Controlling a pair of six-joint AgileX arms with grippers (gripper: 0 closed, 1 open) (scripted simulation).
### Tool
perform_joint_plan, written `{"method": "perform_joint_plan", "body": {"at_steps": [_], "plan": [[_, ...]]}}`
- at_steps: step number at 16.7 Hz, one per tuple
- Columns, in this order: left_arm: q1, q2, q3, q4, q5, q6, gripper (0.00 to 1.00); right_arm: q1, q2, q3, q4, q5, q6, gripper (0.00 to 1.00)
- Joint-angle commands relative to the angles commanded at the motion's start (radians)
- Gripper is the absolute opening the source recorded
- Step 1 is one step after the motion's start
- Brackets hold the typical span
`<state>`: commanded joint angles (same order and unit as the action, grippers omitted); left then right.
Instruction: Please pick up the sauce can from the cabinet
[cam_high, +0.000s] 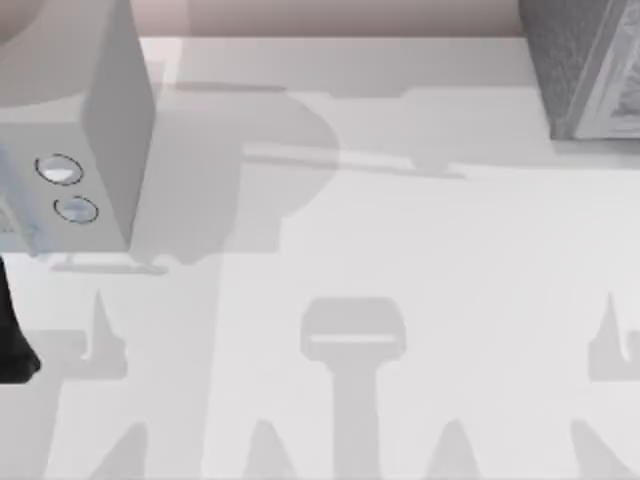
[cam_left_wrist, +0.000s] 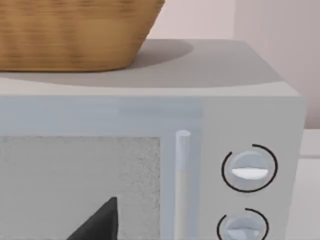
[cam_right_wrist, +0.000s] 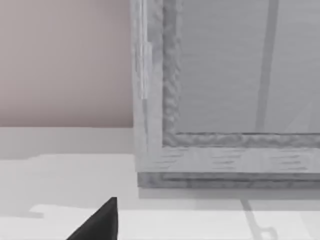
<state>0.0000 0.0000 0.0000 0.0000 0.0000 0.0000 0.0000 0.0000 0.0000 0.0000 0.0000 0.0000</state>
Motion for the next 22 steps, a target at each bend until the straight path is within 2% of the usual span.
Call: {"method": "perform_joint_plan", "body": {"at_steps": [4,8,22], "plan": [[0.0,0.0,0.0,0.0,0.0,0.0,1.0,0.003,0.026,0.031,-0.009,0.004,0.0,1.0],[0.0,0.0,0.0,0.0,0.0,0.0,1.0,0.02,0.173,0.212,-0.055,0.029,0.002,1.0],[0.0,0.0,0.0,0.0,0.0,0.0,1.0,0.135,1.068,1.391,-0.337,0.171,0.013,1.0]]}}
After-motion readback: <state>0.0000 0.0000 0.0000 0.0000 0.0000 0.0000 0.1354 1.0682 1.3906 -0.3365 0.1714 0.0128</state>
